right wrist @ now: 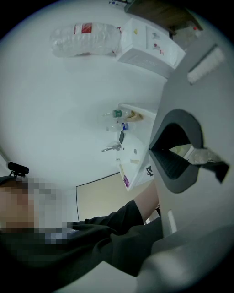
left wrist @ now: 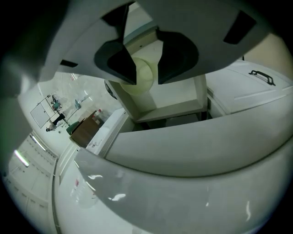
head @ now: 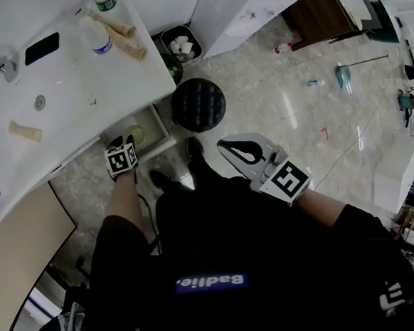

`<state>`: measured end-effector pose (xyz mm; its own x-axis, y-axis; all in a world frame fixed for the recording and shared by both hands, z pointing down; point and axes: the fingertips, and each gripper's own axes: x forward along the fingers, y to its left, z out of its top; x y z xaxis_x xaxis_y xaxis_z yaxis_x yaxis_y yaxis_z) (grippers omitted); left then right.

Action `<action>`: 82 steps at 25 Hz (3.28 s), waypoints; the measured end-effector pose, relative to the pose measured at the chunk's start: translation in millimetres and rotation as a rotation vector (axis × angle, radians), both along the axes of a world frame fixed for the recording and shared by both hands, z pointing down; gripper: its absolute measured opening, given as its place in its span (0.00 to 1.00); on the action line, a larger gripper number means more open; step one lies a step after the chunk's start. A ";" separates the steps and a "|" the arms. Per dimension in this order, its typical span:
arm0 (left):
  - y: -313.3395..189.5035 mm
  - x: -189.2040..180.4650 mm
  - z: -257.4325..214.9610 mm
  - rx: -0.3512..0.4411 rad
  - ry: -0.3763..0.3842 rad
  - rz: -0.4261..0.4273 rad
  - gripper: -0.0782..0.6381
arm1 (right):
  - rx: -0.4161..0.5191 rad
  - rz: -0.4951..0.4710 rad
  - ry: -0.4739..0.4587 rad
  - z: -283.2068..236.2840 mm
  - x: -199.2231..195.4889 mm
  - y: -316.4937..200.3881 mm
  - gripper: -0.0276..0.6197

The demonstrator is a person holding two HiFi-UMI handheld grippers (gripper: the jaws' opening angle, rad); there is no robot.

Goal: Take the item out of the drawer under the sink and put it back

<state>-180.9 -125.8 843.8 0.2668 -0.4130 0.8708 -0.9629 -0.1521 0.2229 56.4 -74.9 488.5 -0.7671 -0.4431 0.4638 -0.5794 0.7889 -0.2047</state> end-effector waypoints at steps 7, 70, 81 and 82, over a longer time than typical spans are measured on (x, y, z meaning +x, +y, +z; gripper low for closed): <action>0.2 1.3 41.7 -0.094 -0.010 0.000 0.29 | -0.043 0.012 0.036 16.4 12.9 -2.3 0.04; 84.2 25.6 -418.5 0.709 0.271 0.027 0.14 | 0.158 -0.144 -0.128 -75.8 -111.6 9.1 0.04; 96.5 21.2 -463.7 0.845 0.263 0.029 0.14 | 0.179 -0.140 -0.161 -82.2 -123.1 6.1 0.04; 96.7 21.1 -464.4 0.846 0.268 0.023 0.14 | 0.180 -0.137 -0.162 -82.5 -122.7 5.3 0.04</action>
<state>-159.9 -29.2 379.4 0.4341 -0.8820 0.1835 -0.8891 -0.3866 0.2451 -66.3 -69.7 406.0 -0.8834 -0.3941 0.2535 -0.4358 0.8898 -0.1355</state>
